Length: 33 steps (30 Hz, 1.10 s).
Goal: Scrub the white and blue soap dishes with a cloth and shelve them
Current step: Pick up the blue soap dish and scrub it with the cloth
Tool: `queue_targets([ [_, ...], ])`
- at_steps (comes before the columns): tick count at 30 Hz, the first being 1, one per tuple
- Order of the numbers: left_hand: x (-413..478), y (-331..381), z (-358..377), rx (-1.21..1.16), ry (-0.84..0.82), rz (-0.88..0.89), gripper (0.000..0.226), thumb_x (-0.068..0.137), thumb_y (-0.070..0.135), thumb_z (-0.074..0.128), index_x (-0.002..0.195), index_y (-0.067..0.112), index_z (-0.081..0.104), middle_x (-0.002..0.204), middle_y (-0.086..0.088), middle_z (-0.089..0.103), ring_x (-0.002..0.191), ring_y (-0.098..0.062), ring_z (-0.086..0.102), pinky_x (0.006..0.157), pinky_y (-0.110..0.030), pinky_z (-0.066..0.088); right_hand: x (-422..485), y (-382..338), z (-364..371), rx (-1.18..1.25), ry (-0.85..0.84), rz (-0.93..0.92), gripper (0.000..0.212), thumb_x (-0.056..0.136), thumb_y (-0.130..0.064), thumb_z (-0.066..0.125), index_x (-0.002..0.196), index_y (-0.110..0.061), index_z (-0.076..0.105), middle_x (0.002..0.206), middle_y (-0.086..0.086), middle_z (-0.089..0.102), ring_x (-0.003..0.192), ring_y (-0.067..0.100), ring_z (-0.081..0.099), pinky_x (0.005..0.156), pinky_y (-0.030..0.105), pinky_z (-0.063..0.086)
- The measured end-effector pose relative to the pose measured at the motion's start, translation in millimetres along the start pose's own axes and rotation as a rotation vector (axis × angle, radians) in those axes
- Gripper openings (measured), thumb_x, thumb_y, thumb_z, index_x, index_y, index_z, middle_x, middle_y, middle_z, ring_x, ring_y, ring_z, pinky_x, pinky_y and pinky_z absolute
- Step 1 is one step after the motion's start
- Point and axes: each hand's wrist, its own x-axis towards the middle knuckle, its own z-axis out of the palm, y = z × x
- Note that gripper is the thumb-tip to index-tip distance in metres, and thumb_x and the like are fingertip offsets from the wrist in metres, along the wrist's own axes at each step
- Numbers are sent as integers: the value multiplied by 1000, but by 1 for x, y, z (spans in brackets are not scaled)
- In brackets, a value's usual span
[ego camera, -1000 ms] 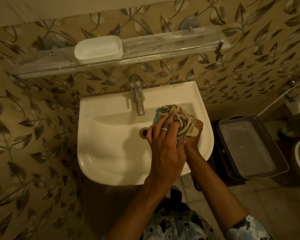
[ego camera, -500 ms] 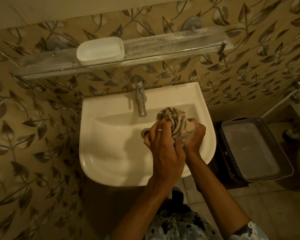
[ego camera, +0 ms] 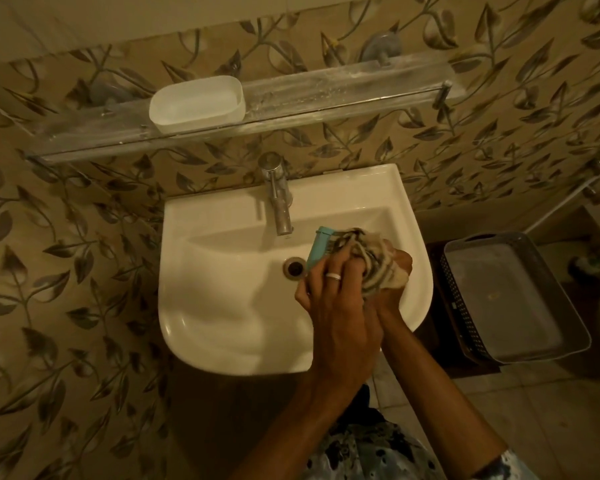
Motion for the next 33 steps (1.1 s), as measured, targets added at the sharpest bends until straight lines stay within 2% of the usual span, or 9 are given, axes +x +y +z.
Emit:
queue_targets([
  [2,6,-5,0,54,-16,48,40,79,29,46,118,22,43,130,-8,56,120,-23,43,95,-49,40,0,0,-4,10,-4,16,14,92,7,49,87,11,61,77,12,57,62,9,49,54,21,44],
  [5,19,-15,-7,-43,-8,-69,43,81,25,42,124,24,37,131,-9,51,119,-21,43,99,-44,35,6,-8,-1,32,87,38,40,89,-13,46,50,-6,52,46,-1,50,42,5,45,46,28,36],
  [8,29,-26,-11,-164,-20,-259,44,88,20,46,131,20,39,126,-4,52,116,-18,46,103,-45,37,3,-11,1,72,103,112,31,74,-27,46,53,-4,50,49,2,49,50,16,48,50,31,36],
  [15,34,-27,-11,-324,1,-490,38,94,14,49,131,13,42,124,-6,57,114,-22,55,97,-48,46,-2,0,-2,-4,95,47,36,79,-19,47,46,-8,39,47,5,41,48,17,39,47,31,29],
  [18,20,-15,-8,-241,51,-419,37,92,19,49,128,17,43,117,3,53,112,-21,51,97,-50,44,-4,-4,-3,15,111,7,36,79,-20,45,47,-5,37,48,9,38,49,20,36,45,34,27],
  [21,1,3,-3,-158,40,-203,46,82,16,52,127,21,41,120,-5,54,118,-22,45,103,-42,33,-5,-3,-7,-7,118,-69,41,89,-8,44,51,5,41,47,12,41,46,21,37,43,36,29],
  [25,-9,4,2,-63,-1,-8,43,78,21,45,120,22,40,131,-10,55,127,-17,34,108,-38,26,-13,7,-18,16,48,-47,40,87,13,54,75,-25,52,61,-13,62,58,-3,58,53,14,46],
  [29,-3,-8,-7,-149,24,-96,44,82,14,46,126,15,44,126,-13,54,121,-23,41,99,-55,41,-6,-2,-10,40,75,-50,40,93,-4,44,54,-1,53,48,3,48,45,12,44,46,28,34],
  [33,13,-21,-13,-251,33,-296,40,89,13,50,129,8,47,121,-10,57,112,-24,55,91,-46,51,-8,1,-11,126,123,98,31,84,-17,49,56,-4,49,50,4,43,51,17,43,51,33,33],
])
